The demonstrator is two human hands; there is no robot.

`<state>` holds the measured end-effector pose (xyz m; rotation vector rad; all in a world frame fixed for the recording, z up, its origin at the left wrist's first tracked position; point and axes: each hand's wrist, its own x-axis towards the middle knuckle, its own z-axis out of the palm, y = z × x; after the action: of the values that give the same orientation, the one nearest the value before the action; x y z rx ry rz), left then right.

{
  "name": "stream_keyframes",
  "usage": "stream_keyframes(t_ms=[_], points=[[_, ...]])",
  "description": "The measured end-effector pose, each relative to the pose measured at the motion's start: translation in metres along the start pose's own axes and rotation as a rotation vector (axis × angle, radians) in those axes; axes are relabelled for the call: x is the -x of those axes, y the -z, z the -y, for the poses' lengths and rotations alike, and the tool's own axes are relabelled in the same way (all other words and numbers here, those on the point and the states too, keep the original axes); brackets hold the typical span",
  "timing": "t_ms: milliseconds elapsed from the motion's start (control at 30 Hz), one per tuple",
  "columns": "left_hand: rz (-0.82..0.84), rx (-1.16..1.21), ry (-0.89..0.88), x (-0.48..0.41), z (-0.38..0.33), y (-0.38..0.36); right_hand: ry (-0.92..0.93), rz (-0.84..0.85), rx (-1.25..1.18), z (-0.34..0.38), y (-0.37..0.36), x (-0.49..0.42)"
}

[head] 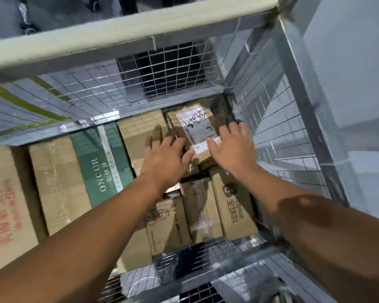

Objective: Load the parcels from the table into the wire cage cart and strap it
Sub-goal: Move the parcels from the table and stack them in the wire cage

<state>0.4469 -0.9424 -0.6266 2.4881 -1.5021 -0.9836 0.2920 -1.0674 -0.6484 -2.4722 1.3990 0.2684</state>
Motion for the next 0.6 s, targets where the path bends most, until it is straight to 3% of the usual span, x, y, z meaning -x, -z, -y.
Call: stream_keyframes(t_ms=[300, 433, 600], points=[[0.087, -0.005, -0.091, 0.100, -0.005, 0.060, -0.038, 0.309, 0.072, 0.007, 0.086, 0.102], [0.112, 0.058, -0.133, 0.172, -0.009, 0.105, -0.189, 0.267, -0.040, 0.040, 0.153, 0.189], [0.064, 0.077, -0.294, 0.277, -0.014, 0.159, -0.397, 0.090, -0.200, 0.101, 0.223, 0.313]])
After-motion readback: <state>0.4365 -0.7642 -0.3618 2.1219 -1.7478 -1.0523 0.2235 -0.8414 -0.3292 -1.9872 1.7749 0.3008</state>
